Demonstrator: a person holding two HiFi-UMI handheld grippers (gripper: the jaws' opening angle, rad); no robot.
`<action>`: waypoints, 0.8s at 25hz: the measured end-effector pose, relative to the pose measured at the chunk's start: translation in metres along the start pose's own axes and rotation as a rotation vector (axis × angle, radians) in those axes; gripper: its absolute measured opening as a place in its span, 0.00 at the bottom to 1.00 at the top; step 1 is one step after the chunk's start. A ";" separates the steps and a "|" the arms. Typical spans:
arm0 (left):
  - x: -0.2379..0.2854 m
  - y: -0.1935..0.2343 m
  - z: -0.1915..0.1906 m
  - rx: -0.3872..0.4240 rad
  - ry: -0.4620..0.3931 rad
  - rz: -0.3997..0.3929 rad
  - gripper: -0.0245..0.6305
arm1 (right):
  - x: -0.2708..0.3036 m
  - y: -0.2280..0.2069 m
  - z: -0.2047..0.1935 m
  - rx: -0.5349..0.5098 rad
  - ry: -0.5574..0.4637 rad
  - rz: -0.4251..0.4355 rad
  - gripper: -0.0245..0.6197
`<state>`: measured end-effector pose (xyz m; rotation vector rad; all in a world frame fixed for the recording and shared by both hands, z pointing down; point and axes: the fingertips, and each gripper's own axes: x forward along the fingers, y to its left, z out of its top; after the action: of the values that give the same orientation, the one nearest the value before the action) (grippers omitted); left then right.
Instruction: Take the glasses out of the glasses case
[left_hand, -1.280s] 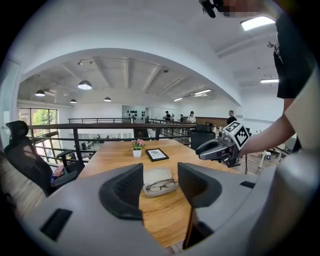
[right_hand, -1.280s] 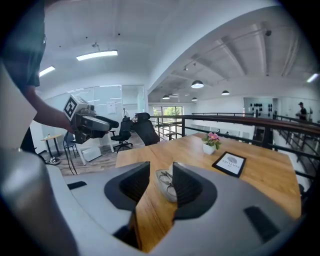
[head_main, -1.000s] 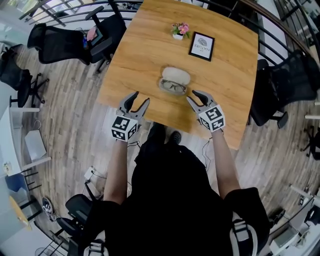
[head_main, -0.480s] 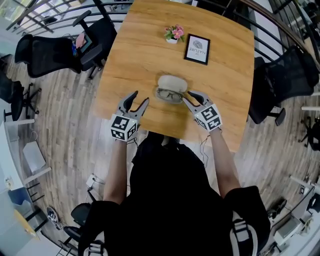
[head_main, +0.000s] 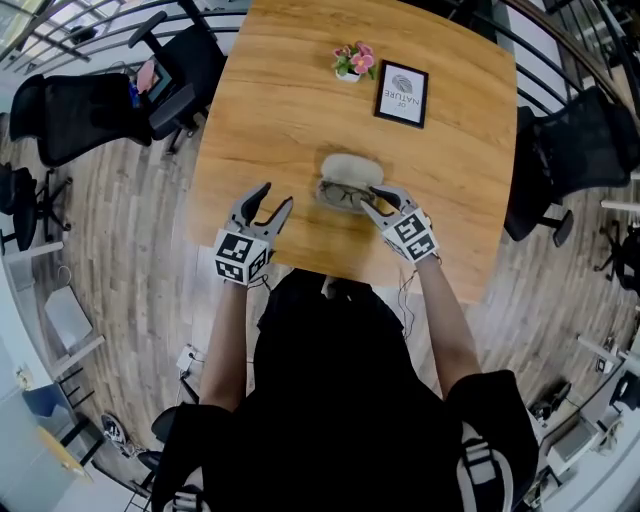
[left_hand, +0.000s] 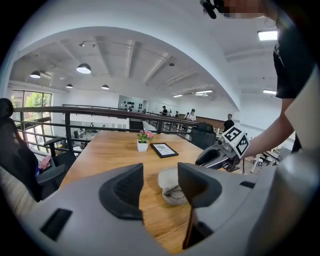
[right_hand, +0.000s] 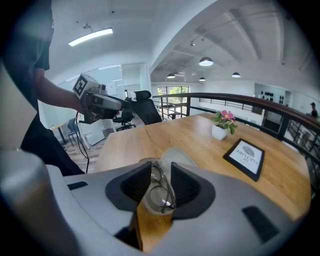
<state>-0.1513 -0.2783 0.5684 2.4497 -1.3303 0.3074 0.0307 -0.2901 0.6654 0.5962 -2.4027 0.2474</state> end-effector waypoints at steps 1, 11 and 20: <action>0.001 0.002 -0.003 -0.003 0.010 -0.006 0.37 | 0.005 0.001 -0.004 -0.001 0.015 0.004 0.24; 0.016 0.007 -0.044 -0.028 0.116 -0.085 0.37 | 0.058 -0.003 -0.028 -0.007 0.116 0.067 0.22; 0.029 0.013 -0.059 -0.054 0.155 -0.124 0.37 | 0.081 0.000 -0.039 -0.051 0.184 0.099 0.20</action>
<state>-0.1487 -0.2842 0.6348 2.3977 -1.1037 0.4149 -0.0042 -0.3060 0.7468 0.4137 -2.2553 0.2707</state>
